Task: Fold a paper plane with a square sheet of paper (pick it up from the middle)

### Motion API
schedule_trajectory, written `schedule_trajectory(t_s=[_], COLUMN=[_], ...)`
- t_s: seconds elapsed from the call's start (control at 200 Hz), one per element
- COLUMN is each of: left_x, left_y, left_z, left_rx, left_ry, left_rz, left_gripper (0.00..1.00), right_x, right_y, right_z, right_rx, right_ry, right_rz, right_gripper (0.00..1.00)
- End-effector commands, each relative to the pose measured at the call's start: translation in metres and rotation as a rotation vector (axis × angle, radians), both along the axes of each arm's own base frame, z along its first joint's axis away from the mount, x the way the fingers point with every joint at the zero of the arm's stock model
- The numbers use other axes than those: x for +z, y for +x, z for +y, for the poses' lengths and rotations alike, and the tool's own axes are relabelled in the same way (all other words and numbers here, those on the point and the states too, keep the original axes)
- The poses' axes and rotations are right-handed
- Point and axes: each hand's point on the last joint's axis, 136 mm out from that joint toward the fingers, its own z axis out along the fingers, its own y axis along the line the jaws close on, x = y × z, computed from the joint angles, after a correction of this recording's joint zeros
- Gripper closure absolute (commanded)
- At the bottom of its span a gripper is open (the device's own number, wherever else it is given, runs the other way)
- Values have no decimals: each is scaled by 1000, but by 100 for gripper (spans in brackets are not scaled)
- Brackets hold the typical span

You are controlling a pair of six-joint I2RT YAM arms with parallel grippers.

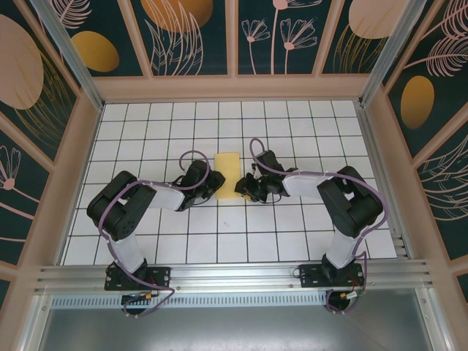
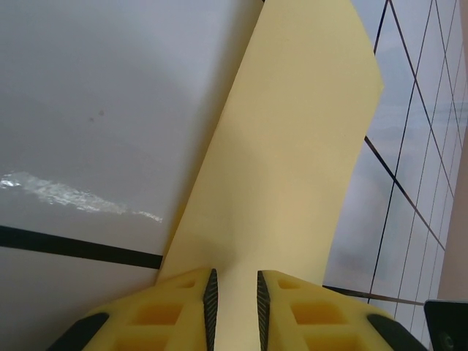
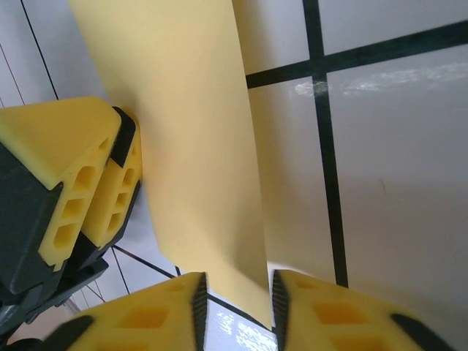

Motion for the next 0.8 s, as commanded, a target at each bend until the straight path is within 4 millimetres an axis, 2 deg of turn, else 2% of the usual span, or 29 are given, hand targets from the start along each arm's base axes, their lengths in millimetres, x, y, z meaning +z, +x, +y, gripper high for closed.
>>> schedule_trajectory(t_s=[0.0, 0.145, 0.245, 0.325, 0.42, 0.53, 0.796], left_x=[-11, 10, 35, 43, 40, 27, 1], left_y=[-16, -7, 7, 21, 32, 40, 42], left_z=[5, -1, -8, -11, -14, -13, -17], left_rx=[-17, -42, -85, -110, -130, -145, -191], left_ry=[35, 31, 49, 81, 110, 133, 164], left_rz=[59, -2, -96, -135, -139, -113, -59], left_gripper=[75, 71, 66, 64, 64, 64, 67], right_x=[3, 4, 4, 2, 0, 0, 3], right_y=[2, 4, 0, -7, -14, -21, -22], right_z=[3, -2, -5, -8, -14, -20, -24], right_rx=[-10, -21, 10, 37, 54, 57, 44], right_ry=[-1, -1, -19, -29, -43, -49, -44], right_rz=[21, 16, 12, 22, 29, 35, 34], right_gripper=[79, 97, 100, 100, 100, 100, 99])
